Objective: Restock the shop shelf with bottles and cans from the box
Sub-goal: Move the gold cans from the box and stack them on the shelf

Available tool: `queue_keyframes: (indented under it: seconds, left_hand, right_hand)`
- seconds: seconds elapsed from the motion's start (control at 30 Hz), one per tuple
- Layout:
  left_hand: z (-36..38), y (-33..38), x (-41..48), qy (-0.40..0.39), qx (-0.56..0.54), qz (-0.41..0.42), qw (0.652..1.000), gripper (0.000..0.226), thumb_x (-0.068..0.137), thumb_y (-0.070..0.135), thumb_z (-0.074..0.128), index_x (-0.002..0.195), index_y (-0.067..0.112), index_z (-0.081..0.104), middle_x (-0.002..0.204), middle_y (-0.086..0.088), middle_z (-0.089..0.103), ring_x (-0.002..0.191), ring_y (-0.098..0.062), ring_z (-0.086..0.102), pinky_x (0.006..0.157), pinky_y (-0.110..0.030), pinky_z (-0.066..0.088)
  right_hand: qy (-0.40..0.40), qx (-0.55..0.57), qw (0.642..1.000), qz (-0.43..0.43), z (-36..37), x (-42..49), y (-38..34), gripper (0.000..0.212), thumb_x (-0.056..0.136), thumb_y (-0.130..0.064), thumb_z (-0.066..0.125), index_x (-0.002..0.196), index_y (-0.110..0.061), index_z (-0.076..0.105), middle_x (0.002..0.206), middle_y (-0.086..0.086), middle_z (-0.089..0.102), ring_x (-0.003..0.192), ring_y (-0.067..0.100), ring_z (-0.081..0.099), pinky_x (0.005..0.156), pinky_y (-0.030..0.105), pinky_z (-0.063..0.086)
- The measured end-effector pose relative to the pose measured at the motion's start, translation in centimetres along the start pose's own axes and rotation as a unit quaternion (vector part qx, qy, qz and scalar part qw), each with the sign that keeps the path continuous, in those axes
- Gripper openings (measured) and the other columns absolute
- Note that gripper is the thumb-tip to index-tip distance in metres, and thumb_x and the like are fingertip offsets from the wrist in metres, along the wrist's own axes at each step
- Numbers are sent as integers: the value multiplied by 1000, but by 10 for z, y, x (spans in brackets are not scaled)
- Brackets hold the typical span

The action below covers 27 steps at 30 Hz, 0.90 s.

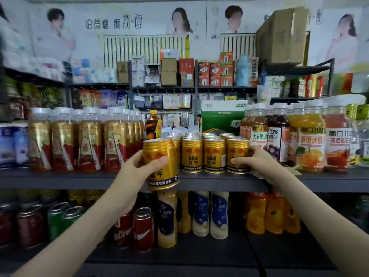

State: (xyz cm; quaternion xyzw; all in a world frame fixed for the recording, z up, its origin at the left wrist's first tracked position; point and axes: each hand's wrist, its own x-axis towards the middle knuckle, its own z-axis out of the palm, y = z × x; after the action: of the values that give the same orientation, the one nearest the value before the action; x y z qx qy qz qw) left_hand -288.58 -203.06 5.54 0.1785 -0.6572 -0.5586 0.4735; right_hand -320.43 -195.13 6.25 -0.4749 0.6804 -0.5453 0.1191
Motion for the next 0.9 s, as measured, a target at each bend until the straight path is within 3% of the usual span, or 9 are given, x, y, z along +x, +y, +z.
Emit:
queue_keyframes:
  seconds: [0.07,0.13,0.3,0.43,0.57,0.6,0.8,0.9]
  left_hand:
    - [-3,0,7,2,-4,3,1000,49,62,34,80,108,24,66,107,2,72,105,-19,66,101,-47,45]
    - [-6,-1,16,1,-8,9,1000,53,58,38,87,106,25,67,108,3,72,106,-17,66,102,-45,44]
    - [-6,-5,33,-14,5,17,1000,66,50,50,81,110,28,66,110,5,71,108,-18,64,101,-49,44]
    - [-1,-9,44,-32,-1,19,999,61,61,43,85,114,25,65,111,4,71,110,-18,63,103,-48,43]
    - [7,-10,54,-54,-8,21,998,55,63,39,83,112,25,65,110,5,71,108,-17,64,102,-47,44]
    - [9,-10,56,-58,-9,23,998,57,61,41,85,112,25,66,110,4,72,107,-17,65,102,-48,44]
    - [25,-12,66,-68,-9,31,997,50,58,41,81,105,26,68,105,5,73,105,-17,66,103,-48,42]
    - [33,-12,68,-79,-1,37,996,56,56,43,85,106,26,68,105,7,73,105,-15,65,103,-47,44]
  right_hand:
    - [-9,-24,1000,-1,1,8,3,60,72,-26,82,123,-21,51,107,0,66,100,20,63,91,37,50]
    - [-15,-64,998,-7,1,14,2,64,70,-34,82,125,-25,49,109,-2,66,102,19,62,96,40,48]
    - [-32,-82,996,-3,-1,18,0,50,74,-27,81,115,-24,53,102,-6,65,97,14,61,86,30,46]
    - [-39,-93,995,-7,-4,16,0,51,75,-27,80,117,-24,52,105,-5,66,97,13,62,86,29,48]
    - [-79,-28,996,7,-11,9,-2,45,83,-9,71,121,-16,49,104,-2,65,81,0,67,63,12,50]
    - [-93,-16,996,8,-13,8,-1,46,84,-7,70,124,-13,49,107,-1,65,82,0,68,63,11,51]
    - [-128,-29,991,8,-19,9,1,66,84,-15,71,139,-19,37,127,0,59,112,12,61,86,23,52]
    - [-52,-82,995,-28,-14,0,-8,80,83,-27,72,146,-23,25,143,-7,39,131,11,39,102,32,41]
